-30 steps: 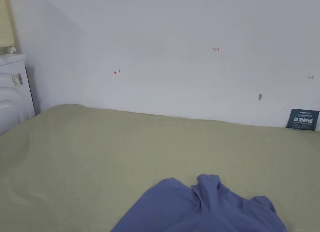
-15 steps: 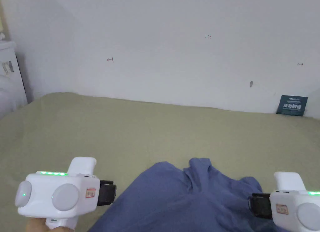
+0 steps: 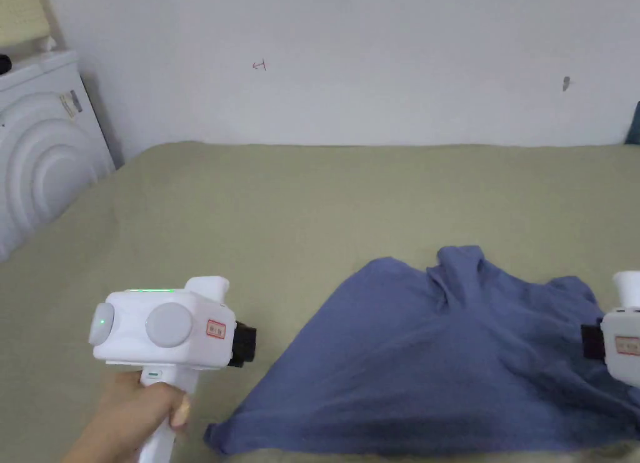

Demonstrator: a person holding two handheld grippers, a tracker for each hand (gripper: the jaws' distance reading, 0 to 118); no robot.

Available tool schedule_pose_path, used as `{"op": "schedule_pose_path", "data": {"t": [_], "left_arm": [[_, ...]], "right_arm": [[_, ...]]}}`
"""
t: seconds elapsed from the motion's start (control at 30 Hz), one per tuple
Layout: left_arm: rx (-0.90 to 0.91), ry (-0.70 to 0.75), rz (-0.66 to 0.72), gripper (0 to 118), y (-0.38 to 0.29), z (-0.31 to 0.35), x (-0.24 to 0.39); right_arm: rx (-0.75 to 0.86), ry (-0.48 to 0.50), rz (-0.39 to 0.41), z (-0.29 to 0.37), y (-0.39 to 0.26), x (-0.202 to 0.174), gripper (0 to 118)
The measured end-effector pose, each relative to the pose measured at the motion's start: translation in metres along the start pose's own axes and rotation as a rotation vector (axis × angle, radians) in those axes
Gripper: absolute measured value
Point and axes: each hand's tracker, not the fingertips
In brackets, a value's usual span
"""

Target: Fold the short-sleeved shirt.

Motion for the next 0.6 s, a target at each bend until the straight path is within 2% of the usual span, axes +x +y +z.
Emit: {"op": "schedule_pose_path", "data": {"t": [0.03, 0.07, 0.1, 0.2, 0.33, 0.4, 0.43, 0.5, 0.53, 0.6], "left_arm": [[-0.048, 0.044, -0.001, 47, -0.002, -0.001, -0.002], [-0.069, 0.059, 0.005, 91, -0.005, -0.006, -0.007], [-0.089, 0.039, 0.009, 109, -0.008, -0.009, -0.012], [-0.148, -0.036, 0.016, 111, -0.017, -0.022, -0.021], [-0.266, -0.012, -0.018, 111, -0.041, -0.038, -0.011], [-0.26, -0.006, -0.02, 108, -0.05, -0.045, -0.007], [-0.267, -0.015, -0.014, 99, -0.055, -0.048, -0.006], [-0.275, -0.049, 0.024, 33, -0.06, -0.051, -0.007], [-0.277, -0.057, 0.035, 9, -0.062, -0.057, -0.012], [-0.182, -0.061, 0.083, 9, -0.064, -0.051, -0.013]], "right_arm": [[-0.001, 0.007, -0.004, 0.0, -0.001, -0.001, 0], [-0.002, 0.011, -0.005, 0.0, -0.001, -0.002, 0], [-0.007, 0.012, -0.004, -0.001, -0.002, -0.003, 0], [-0.018, 0.027, -0.002, -0.003, -0.004, -0.005, 0], [-0.029, 0.041, 0.005, -0.005, -0.005, -0.006, 0], [-0.026, 0.042, 0.01, -0.007, -0.004, -0.005, 0], [-0.028, 0.048, 0.008, -0.009, -0.002, -0.004, 0], [-0.033, 0.053, 0.001, -0.012, 0.001, -0.003, 0], [-0.037, 0.059, -0.004, -0.014, 0.004, -0.002, 0], [-0.042, 0.054, 0.009, -0.019, 0.012, 0.001, 0]]}}
